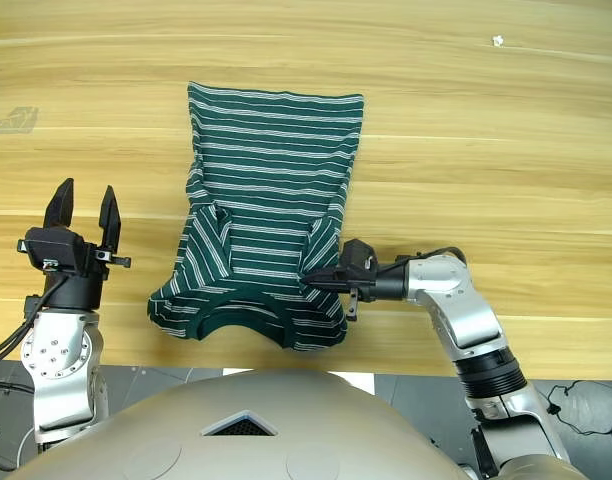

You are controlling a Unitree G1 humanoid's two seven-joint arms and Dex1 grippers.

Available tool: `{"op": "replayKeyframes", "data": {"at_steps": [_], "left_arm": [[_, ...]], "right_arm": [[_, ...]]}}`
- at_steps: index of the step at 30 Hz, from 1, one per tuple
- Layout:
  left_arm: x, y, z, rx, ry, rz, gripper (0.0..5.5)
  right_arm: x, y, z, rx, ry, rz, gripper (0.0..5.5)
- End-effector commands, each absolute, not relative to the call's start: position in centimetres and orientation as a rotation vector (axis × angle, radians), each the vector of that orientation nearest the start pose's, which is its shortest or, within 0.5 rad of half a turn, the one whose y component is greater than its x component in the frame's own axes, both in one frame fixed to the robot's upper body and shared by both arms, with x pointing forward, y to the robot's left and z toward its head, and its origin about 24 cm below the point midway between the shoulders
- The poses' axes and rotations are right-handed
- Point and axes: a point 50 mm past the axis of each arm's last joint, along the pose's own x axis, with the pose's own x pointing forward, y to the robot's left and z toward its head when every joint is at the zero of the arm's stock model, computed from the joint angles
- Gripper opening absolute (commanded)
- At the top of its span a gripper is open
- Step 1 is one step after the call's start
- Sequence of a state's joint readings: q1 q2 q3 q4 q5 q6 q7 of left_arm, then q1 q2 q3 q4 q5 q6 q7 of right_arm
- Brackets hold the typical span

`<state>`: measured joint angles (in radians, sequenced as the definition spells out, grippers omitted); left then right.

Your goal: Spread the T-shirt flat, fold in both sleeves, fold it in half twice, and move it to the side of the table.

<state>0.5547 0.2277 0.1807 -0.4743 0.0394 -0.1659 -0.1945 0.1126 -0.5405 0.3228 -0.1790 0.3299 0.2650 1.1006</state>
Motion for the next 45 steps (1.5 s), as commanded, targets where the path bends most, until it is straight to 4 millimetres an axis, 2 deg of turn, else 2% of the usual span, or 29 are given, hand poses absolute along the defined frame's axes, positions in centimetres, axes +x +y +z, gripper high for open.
{"op": "replayKeyframes", "data": {"at_steps": [1, 8, 13, 20, 22, 24, 27, 29, 31, 33, 36, 39, 45], "left_arm": [[14.2, 22.1, 7.2, 0.397, -0.052, -0.048, 2.14], [14.3, 21.7, 6.9, 0.403, -0.044, -0.08, 2.14], [14.6, 21.3, 6.8, 0.421, -0.048, -0.128, 2.14], [15.2, 20.7, 6.9, 0.445, -0.056, -0.2, 2.14], [14.9, 20.9, 7.1, 0.496, -0.055, -0.223, 2.14], [14.3, 22.4, 7.4, 0.664, -0.043, -0.26, 2.14], [13.7, 25.8, 8.6, 1.091, -0.048, -0.373, 2.14], [13.4, 28.3, 9.4, 1.428, -0.027, -0.496, 2.14], [12.2, 29.8, 9.3, 1.624, 0.058, -0.704, 2.14], [10.9, 30.2, 8.7, 1.695, 0.113, -0.861, 2.14], [10.2, 29.5, 7.1, 1.736, 0.096, -1.039, 2.14], [10.1, 28.6, 6.3, 1.745, 0.042, -1.109, 2.14], [9.6, 27.3, 4.8, 1.706, -0.009, -1.249, 2.14]], "right_arm": [[17.7, -13.5, 2.3, -0.03, 0.415, 1.396, 0.04], [17.1, -13.2, 2.8, 0.034, 0.41, 1.444, 0.04], [16.6, -12.7, 4.3, 0.206, 0.385, 1.504, 1.1], [16.9, -12.6, 4.4, 0.227, 0.359, 1.47, 2.47], [17.1, -13.3, 4.9, 0.205, 0.309, 1.46, 2.86], [17.7, -15.2, 6.3, 0.095, 0.135, 1.397, 3.3], [18.4, -17.8, 8.3, -0.261, -0.131, 1.229, 3.3], [17.9, -19.1, 9.4, -0.546, -0.324, 1.165, 3.3], [16.8, -20.2, 9.2, -0.832, -0.423, 1.186, 3.3], [16.0, -21.1, 8.4, -1.002, -0.44, 1.26, 3.3], [14.5, -21.4, 6.3, -1.168, -0.418, 1.459, 3.3], [13.4, -21.4, 4.3, -1.192, -0.378, 1.612, 3.3], [11.4, -22.1, 2.3, -1.12, -0.294, 1.708, 3.3]]}}
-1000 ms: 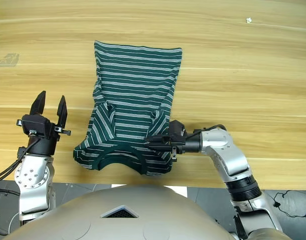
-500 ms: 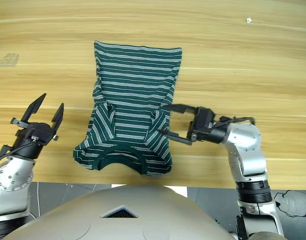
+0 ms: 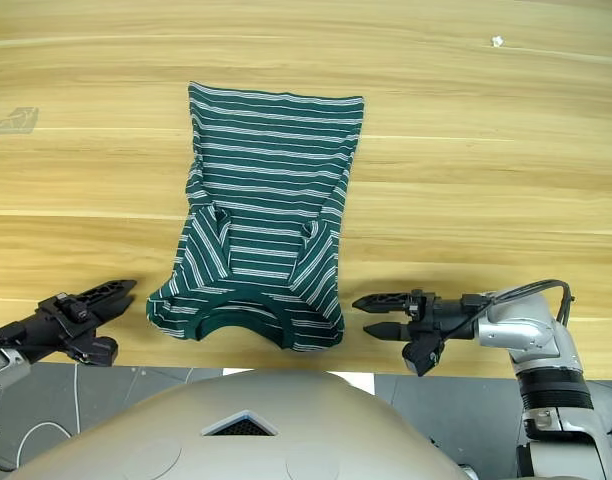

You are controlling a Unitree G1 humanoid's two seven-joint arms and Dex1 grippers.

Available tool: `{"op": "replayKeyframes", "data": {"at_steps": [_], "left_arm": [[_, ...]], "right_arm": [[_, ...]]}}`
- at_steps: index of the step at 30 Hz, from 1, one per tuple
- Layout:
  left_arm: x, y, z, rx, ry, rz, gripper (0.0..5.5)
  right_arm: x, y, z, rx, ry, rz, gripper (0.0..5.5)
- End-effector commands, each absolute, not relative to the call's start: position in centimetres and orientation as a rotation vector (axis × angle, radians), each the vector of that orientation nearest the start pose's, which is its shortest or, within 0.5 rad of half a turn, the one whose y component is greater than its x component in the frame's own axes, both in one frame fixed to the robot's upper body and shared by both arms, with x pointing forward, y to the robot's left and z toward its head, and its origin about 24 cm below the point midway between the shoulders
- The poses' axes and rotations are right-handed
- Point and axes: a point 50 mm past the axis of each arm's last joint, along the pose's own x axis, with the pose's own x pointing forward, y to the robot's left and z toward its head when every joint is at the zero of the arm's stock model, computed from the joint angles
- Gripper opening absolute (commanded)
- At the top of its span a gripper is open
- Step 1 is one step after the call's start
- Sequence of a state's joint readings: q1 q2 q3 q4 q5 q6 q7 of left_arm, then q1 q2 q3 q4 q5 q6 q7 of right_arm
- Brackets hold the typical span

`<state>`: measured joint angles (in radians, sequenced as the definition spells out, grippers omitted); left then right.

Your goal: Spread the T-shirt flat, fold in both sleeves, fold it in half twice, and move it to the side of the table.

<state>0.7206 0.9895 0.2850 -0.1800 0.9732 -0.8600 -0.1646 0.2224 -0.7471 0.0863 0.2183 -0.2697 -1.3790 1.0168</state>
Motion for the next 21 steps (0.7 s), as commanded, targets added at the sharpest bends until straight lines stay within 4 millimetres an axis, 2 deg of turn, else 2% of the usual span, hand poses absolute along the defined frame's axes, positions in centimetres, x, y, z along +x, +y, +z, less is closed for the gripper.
{"op": "replayKeyframes", "data": {"at_steps": [1, 5, 15, 18, 21], "left_arm": [[9.7, 27.0, 4.4, 1.693, -0.022, -1.262, 2.14], [9.7, 26.1, 3.6, 1.652, -0.055, -1.254, 2.14], [9.3, 26.0, 3.6, 1.651, -0.064, -1.276, 2.14], [8.9, 25.8, 3.4, 1.645, -0.061, -1.302, 1.74], [8.9, 25.4, 3.4, 1.64, -0.074, -1.309, 1.06]], "right_arm": [[11.2, -21.9, 2.1, -1.104, -0.29, 1.714, 3.3], [12.0, -21.0, 2.3, -1.068, -0.337, 1.673, 3.3], [12.8, -20.0, 2.1, -1.055, -0.358, 1.671, 3.3], [12.9, -19.5, 1.8, -1.042, -0.364, 1.676, 3.35], [12.6, -19.1, 1.5, -1.023, -0.361, 1.693, 3.35]]}}
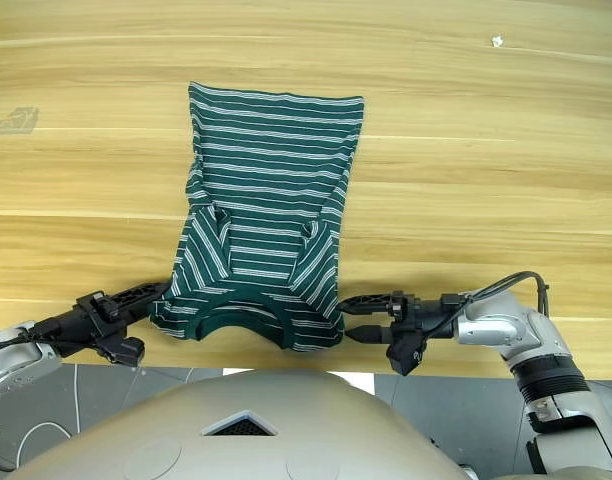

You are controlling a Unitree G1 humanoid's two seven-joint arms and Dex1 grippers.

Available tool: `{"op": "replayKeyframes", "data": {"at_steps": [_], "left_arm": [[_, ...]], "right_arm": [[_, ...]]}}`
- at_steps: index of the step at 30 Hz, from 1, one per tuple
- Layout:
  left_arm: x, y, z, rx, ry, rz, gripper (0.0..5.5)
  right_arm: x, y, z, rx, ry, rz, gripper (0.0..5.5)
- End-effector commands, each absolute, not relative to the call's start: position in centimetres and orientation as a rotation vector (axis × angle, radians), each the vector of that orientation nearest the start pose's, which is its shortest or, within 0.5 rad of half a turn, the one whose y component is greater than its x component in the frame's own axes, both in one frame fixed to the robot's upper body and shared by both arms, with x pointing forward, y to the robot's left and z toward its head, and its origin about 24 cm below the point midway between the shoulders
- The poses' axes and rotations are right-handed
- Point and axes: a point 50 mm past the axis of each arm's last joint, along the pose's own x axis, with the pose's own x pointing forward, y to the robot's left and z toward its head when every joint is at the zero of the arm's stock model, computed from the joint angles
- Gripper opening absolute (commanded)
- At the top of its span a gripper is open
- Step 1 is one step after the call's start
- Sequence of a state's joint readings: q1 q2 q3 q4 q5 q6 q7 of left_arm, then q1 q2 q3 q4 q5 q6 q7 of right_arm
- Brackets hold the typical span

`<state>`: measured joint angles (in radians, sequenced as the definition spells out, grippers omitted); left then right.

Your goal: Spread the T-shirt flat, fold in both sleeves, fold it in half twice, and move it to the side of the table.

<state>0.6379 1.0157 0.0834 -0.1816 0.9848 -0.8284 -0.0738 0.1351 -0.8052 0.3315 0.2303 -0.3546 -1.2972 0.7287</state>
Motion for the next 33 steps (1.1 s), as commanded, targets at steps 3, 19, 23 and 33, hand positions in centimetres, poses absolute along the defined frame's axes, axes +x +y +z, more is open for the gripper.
{"op": "replayKeyframes", "data": {"at_steps": [3, 19, 23, 33], "left_arm": [[8.5, 25.2, 3.3, 1.631, -0.063, -1.332, 0.54], [8.9, 24.7, 3.9, 1.524, 0.002, -1.305, 0.01], [7.4, 23.9, 4.4, 1.223, 0.244, -1.338, 0.01], [8.8, 22.7, 10.1, 0.775, 0.426, -1.379, 0.01]], "right_arm": [[12.4, -18.8, 1.2, -1.005, -0.351, 1.701, 3.35], [12.4, -18.7, 0.5, -0.96, -0.268, 1.636, 0.37], [13.3, -18.9, 1.7, -0.734, -0.106, 1.54, 0.0], [14.0, -21.2, 8.5, 0.013, 0.403, 1.673, 0.0]]}}
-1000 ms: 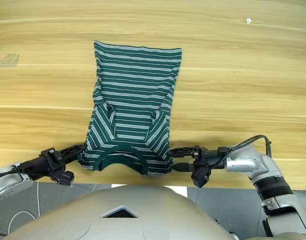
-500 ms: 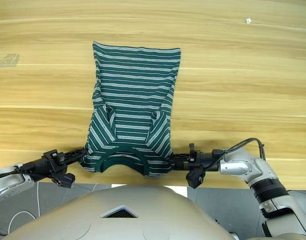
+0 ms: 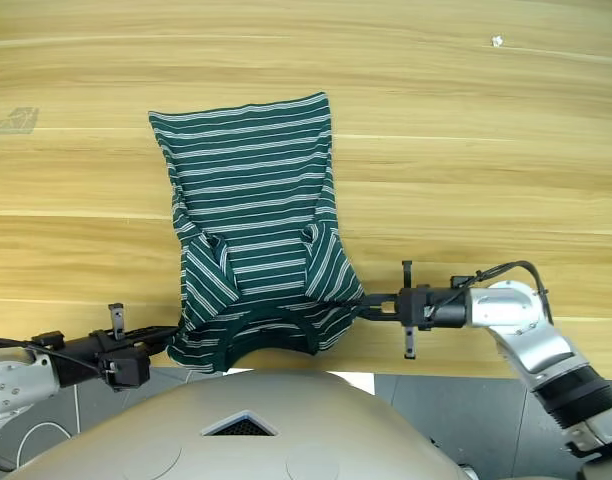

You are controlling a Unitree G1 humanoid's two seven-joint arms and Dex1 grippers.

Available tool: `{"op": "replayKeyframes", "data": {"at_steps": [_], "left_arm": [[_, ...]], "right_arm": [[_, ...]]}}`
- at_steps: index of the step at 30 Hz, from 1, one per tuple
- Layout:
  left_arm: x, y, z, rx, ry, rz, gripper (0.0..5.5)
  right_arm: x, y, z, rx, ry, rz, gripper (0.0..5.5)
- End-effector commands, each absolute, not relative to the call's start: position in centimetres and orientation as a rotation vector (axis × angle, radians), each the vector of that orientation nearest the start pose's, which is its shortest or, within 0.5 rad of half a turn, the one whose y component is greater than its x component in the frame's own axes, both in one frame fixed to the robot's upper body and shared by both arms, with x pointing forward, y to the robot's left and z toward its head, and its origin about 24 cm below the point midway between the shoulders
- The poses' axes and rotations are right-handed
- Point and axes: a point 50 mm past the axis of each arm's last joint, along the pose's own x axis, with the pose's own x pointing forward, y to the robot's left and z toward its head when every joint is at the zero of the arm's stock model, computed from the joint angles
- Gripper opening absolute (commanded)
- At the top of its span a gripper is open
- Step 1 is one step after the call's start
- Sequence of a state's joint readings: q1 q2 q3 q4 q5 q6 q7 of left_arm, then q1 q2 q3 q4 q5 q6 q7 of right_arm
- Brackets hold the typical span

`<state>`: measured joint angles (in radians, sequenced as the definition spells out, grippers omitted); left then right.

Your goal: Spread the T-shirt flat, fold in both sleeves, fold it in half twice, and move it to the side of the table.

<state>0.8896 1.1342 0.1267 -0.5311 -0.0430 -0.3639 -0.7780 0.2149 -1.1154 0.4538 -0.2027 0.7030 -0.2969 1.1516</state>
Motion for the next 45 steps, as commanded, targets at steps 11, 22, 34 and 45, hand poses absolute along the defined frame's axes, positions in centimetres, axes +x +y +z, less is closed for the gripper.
{"op": "replayKeyframes", "data": {"at_steps": [11, 22, 34, 45], "left_arm": [[10.9, 23.4, 13.1, 0.722, 0.468, -1.449, 0.01], [25.1, 22.7, 12.4, 0.855, 0.252, -1.057, 0.01], [30.0, 22.5, 9.6, 0.791, 0.277, -0.855, 0.01], [33.7, 21.1, 10.2, 0.666, 0.183, -0.68, 1.3]], "right_arm": [[15.0, -22.0, 11.4, 0.058, 0.45, 1.763, 0.0], [26.9, -21.9, 10.1, -0.212, 0.305, 1.446, 0.0], [34.3, -20.8, 10.6, -0.347, 0.171, 1.102, 0.0], [34.7, -20.4, 8.7, -0.384, 0.228, 1.08, 0.0]]}}
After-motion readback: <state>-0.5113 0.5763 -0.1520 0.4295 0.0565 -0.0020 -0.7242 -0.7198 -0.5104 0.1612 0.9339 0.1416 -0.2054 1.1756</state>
